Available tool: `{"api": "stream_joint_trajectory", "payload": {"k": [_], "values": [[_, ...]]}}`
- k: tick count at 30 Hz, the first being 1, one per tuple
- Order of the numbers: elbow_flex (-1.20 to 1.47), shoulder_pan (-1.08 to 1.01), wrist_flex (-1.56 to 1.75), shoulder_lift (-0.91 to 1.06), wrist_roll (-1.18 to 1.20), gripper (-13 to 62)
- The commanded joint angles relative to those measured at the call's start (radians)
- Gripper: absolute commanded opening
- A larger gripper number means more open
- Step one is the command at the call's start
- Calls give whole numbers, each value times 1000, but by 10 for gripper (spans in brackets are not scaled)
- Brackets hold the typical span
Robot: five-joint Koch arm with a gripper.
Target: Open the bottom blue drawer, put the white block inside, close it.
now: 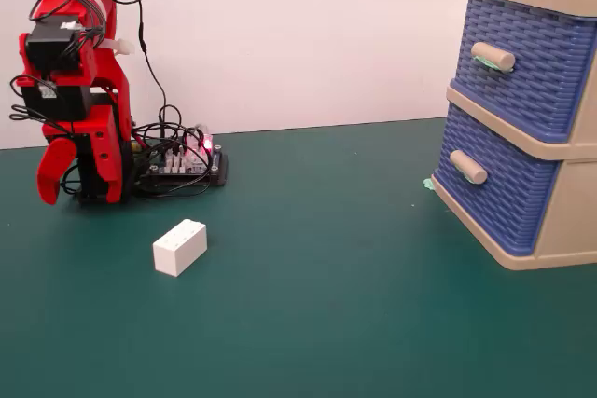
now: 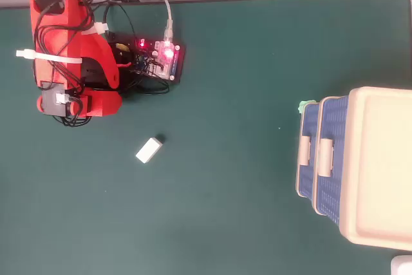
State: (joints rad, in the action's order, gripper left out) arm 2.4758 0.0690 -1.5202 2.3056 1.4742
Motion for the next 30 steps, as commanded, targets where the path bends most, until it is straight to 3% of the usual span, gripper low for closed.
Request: {"api": "stream_joint_trajectory", "payload": {"k": [1, 12, 18, 21, 24, 30], "values": [[20, 11, -92, 46, 3, 340], [-17, 9, -100, 46, 6, 340], [-522, 17, -207, 44, 20, 338], [-652, 46, -204, 32, 98, 337], [-730, 256, -155, -14, 333, 337], [-732, 1035, 403, -210, 1062, 338]]}}
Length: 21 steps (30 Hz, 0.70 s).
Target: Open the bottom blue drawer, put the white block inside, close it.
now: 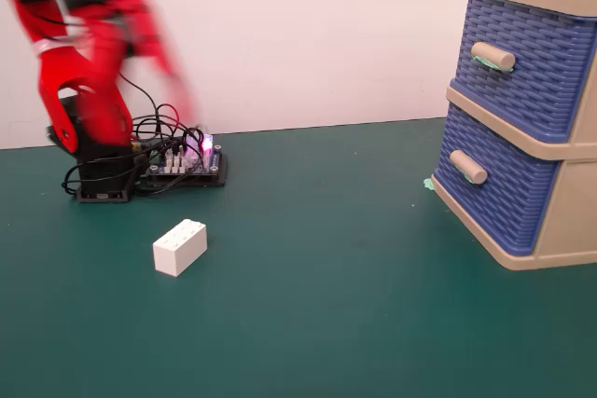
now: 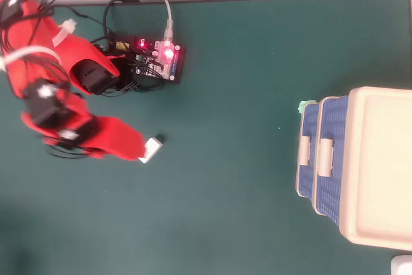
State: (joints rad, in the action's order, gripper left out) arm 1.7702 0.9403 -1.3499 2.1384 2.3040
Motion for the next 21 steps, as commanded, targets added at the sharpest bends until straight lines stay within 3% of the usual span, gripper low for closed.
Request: {"api": "stream_joint_trajectory", "payload": {"k": [1, 4, 13, 17, 21], "values": [[-6, 230, 353, -98, 307, 338], [64, 316, 741, -278, 437, 338], [376, 457, 1813, -541, 468, 337], [370, 492, 2194, -798, 532, 337], [232, 494, 2372, -997, 627, 337]]}}
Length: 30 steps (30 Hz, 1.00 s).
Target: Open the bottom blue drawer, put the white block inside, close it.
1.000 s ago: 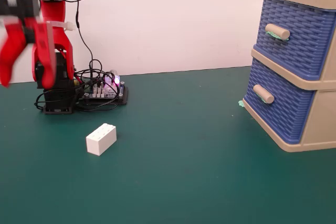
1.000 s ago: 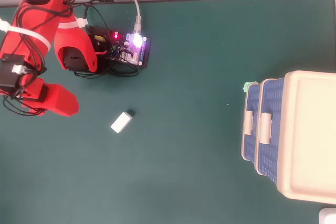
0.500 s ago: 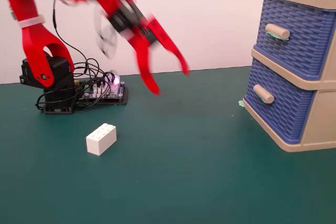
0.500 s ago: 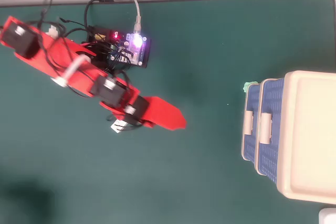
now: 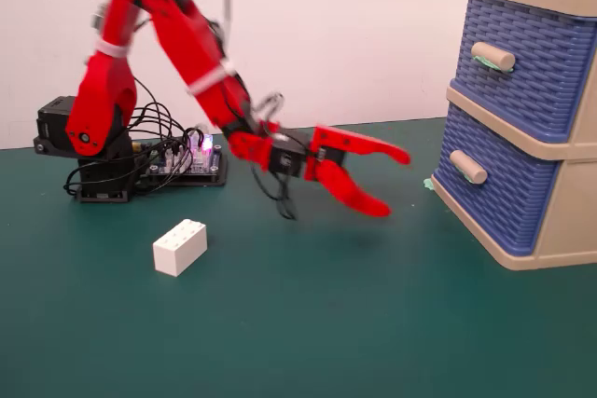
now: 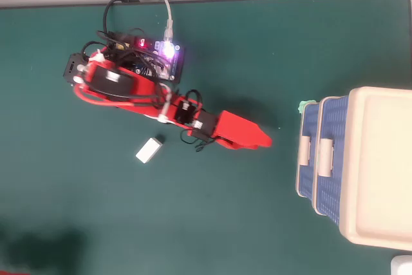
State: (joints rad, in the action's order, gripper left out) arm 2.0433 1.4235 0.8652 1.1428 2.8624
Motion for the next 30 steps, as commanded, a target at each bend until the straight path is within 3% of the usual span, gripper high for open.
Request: {"api": "stream_joint_trajectory", "payload": {"k": [1, 9, 19, 24, 30], "values": [[-84, 11, 156, -37, 81, 338], [-403, 31, 138, -258, 84, 337], [-634, 71, -74, -305, 78, 303], [-683, 74, -204, -314, 75, 168], [-689, 71, -373, -304, 78, -80]]}}
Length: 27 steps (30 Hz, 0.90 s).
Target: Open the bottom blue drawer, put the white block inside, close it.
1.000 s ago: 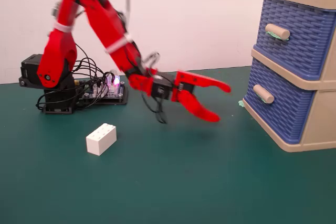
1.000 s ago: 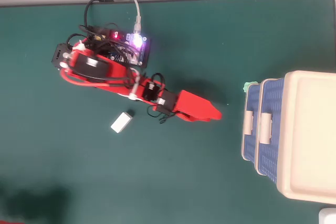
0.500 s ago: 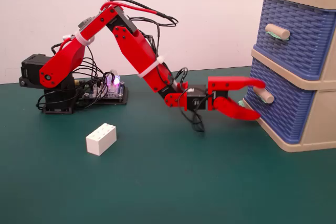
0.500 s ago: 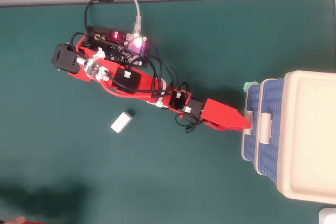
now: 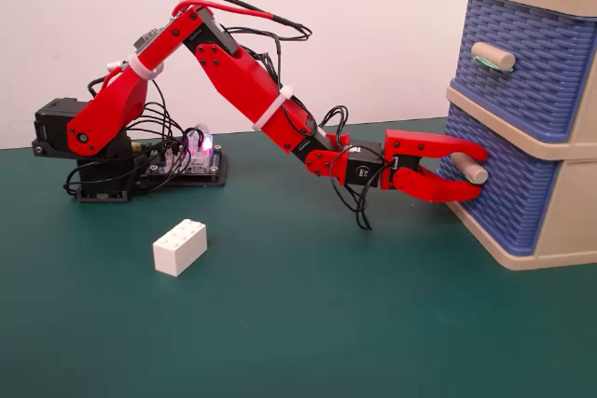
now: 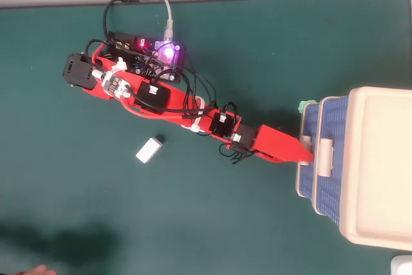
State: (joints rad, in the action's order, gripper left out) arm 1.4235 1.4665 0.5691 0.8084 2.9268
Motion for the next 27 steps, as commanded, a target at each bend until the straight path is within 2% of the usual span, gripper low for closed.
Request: {"api": "stream_joint_trajectory", "payload": {"k": [1, 5, 9, 18, 23, 24, 26, 27], "values": [[-69, 26, -91, 34, 14, -80], [-54, 26, -100, 63, 15, -80], [103, 25, -100, 169, 20, -80], [684, 14, -100, 621, 26, -80], [957, -63, -103, 857, 28, -69], [986, -69, -104, 900, 26, 9], [997, -71, -103, 943, 20, 235], [996, -69, -103, 960, 17, 320]]}}
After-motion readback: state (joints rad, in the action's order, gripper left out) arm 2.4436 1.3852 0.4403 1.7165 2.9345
